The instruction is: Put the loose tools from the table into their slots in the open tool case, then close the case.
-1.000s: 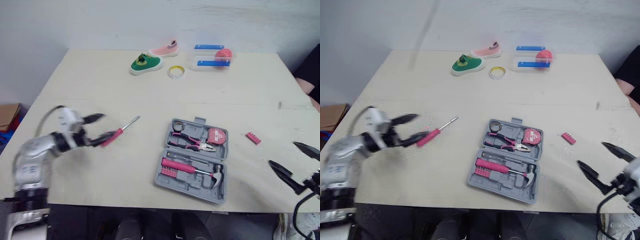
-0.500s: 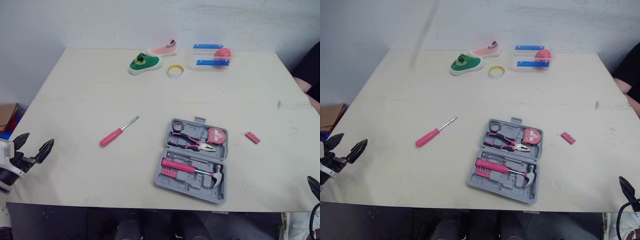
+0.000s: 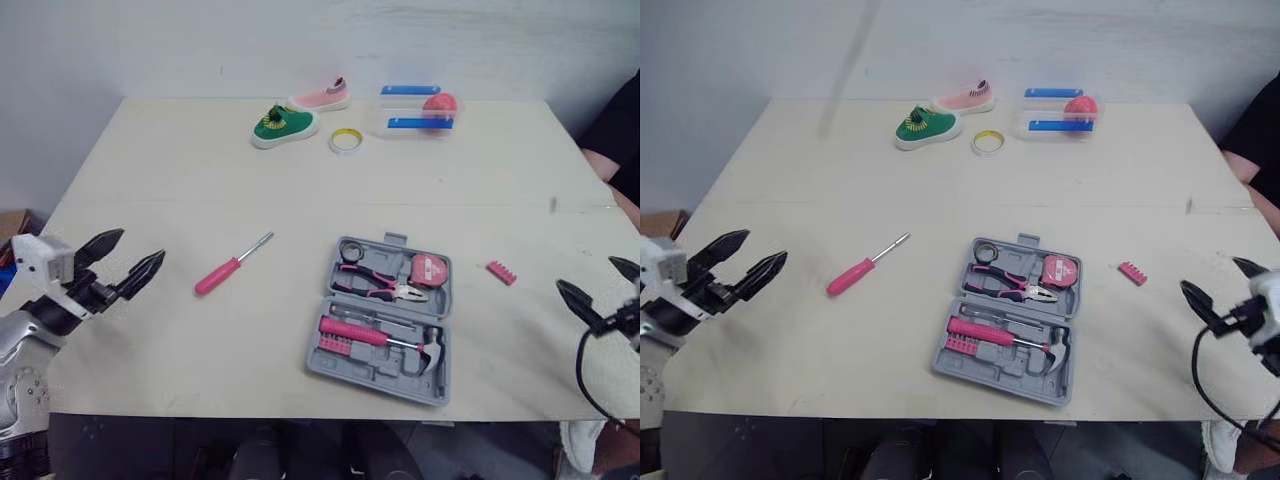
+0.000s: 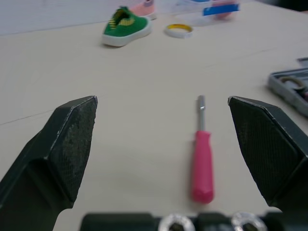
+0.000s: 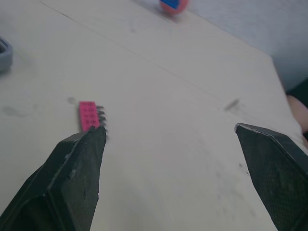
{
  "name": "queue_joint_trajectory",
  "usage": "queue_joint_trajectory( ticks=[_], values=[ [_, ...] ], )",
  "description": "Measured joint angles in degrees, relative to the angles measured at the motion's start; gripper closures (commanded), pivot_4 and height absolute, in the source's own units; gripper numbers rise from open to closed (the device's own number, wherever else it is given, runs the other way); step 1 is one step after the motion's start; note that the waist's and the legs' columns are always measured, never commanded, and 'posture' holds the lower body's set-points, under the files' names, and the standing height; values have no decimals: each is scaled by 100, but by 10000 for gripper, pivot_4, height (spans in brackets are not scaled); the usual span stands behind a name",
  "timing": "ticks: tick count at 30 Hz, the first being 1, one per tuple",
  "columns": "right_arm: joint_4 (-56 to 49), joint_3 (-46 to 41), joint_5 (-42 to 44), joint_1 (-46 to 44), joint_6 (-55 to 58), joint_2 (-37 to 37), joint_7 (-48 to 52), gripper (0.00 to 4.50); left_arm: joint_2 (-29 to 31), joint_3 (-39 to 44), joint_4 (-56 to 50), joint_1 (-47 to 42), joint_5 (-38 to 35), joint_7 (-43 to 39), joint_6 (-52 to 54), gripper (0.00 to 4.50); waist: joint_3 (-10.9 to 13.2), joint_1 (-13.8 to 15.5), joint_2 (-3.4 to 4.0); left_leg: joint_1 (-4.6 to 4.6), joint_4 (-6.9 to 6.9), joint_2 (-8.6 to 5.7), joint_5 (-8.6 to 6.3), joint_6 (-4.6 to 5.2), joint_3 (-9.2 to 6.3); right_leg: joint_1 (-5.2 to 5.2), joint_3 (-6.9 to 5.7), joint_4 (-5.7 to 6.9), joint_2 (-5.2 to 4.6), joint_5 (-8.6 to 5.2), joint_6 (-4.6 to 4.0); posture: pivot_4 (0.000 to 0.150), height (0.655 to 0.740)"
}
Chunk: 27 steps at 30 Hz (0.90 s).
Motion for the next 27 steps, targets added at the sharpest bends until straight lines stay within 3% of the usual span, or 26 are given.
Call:
queue_joint_trajectory(
  ticks=[6, 14, 20, 27],
  values=[
    [987, 885, 87, -1360, 751, -164, 1054, 0, 262, -905, -715, -588, -719, -623, 1059, 931, 15, 17, 7, -3, 16, -6, 20, -14, 9, 4, 13, 1, 5, 10, 15, 1500, 7400],
    [3328, 1697, -736, -2829, 134, -267, 1527, 0, 444, -1646, -1183, -949, -953, -1278, 1591, 931, 18, -16, 12, 0, 25, 10, 20, -34, 25, -4, 52, 1, 43, 7, 11, 1500, 7400],
    [4458, 1936, -1075, -3444, -131, -263, 1704, 0, 508, -1671, -1266, -876, -1009, -1395, 1725, 931, 21, -125, 14, 1, 45, 13, 19, -36, 38, -5, 68, 4, 45, 8, 13, 1500, 7400],
    [4902, 1978, -1178, -3611, -390, -217, 1801, 0, 492, -1624, -1625, -710, -1089, -1251, 1830, 931, 23, -144, 10, 2, 68, 19, 12, -42, 37, -1, 71, 13, 47, 9, 14, 1500, 7400]
  ],
)
